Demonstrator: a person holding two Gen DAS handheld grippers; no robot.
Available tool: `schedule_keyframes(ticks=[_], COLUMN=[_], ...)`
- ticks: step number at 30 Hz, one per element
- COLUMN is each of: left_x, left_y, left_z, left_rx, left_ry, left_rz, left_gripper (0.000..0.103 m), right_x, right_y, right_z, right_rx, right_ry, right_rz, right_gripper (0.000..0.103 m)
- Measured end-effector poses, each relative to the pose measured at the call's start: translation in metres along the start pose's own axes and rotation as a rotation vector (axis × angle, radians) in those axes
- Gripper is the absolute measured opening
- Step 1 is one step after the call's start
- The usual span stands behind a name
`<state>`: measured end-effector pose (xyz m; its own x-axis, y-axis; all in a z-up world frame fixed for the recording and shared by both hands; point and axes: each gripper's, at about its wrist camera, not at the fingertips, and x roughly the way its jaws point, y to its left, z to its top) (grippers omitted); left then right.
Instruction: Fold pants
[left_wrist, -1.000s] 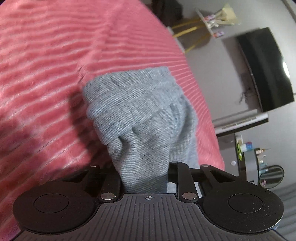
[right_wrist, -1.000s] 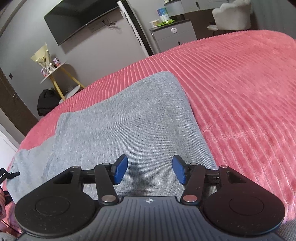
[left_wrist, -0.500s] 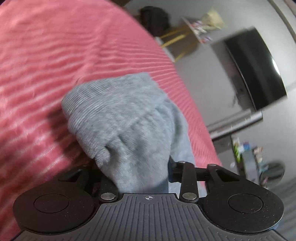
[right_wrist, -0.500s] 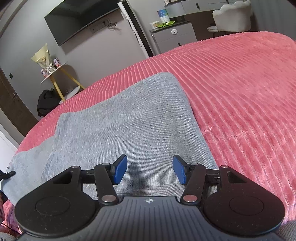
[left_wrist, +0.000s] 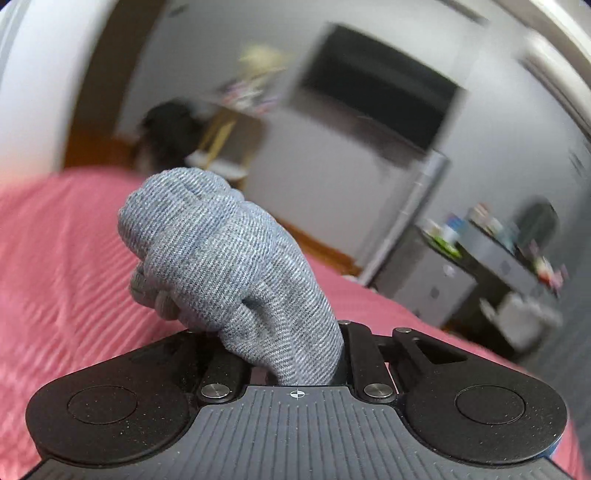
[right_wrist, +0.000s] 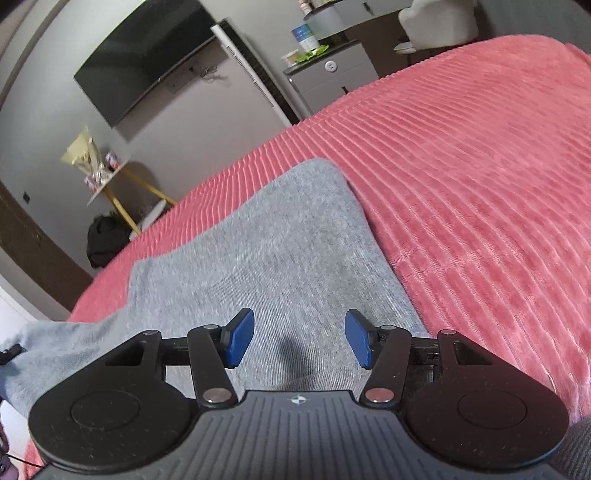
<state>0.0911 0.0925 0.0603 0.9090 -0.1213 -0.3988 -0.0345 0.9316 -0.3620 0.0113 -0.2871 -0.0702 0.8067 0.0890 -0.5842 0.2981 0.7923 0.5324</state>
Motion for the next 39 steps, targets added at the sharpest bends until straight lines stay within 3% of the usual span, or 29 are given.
schedule_keyframes(ticks=[5,8,11,14,17,18,19,23,25,26,28,31,35,38,39], left_x=[0.005,0.018,0.039,0.053,0.038,0.032,0.026,0.000,-0.009,-0.012,-0.019,-0.015,0.007,0.016,0.018], left_y=[-0.114,-0.170,-0.210,-0.226,-0.220,-0.215,-0.206,-0.171,-0.162,-0.157,-0.141,-0.109,-0.069,-0.041,-0.036], left_z=[-0.033,-0.077,-0.123,-0.163,-0.185,-0.187,-0.185,-0.166,-0.158,-0.152,-0.136,-0.113,-0.103,-0.107,-0.106], left_rx=[0.296,0.448,0.564,0.680,0.763,0.757,0.718,0.505,0.464,0.441,0.350,0.160,0.021,-0.157,-0.201], left_ry=[0.020,0.081,0.190,0.347,0.358,0.359,0.366,0.389,0.381,0.375,0.343,0.305,0.353,0.397,0.403], left_rz=[-0.152,-0.171,-0.146,-0.084,-0.045,-0.027,-0.024,-0.065,-0.097,-0.108,-0.106,-0.040,0.088,0.063,0.057], left_gripper=[0.017,0.020,0.032,0.035,0.042,0.054,0.058,0.065,0.065,0.065,0.070,0.077,0.077,0.076,0.076], right_x=[-0.006,-0.009,-0.013,-0.017,-0.024,-0.026,-0.026,-0.019,-0.008,-0.002,0.011,0.029,0.047,0.056,0.058], right_y=[-0.005,-0.005,-0.004,-0.005,-0.008,-0.009,-0.009,-0.003,0.001,0.003,0.003,0.001,0.011,0.024,0.029], right_z=[0.002,0.001,0.001,0.000,0.000,0.000,-0.001,-0.003,-0.006,-0.007,-0.011,-0.020,-0.021,-0.022,-0.022], right_rx=[0.029,0.036,0.029,0.046,0.070,0.080,0.098,0.187,0.256,0.288,0.354,0.468,0.484,0.483,0.461], right_ry=[-0.019,-0.021,-0.024,-0.015,-0.002,0.006,0.025,0.103,0.174,0.210,0.280,0.355,0.363,0.357,0.359], right_rz=[0.024,0.040,0.054,0.081,0.126,0.147,0.174,0.276,0.333,0.350,0.365,0.394,0.386,0.367,0.361], right_gripper=[0.055,0.055,0.055,0.055,0.060,0.064,0.066,0.072,0.087,0.090,0.092,0.094,0.096,0.095,0.090])
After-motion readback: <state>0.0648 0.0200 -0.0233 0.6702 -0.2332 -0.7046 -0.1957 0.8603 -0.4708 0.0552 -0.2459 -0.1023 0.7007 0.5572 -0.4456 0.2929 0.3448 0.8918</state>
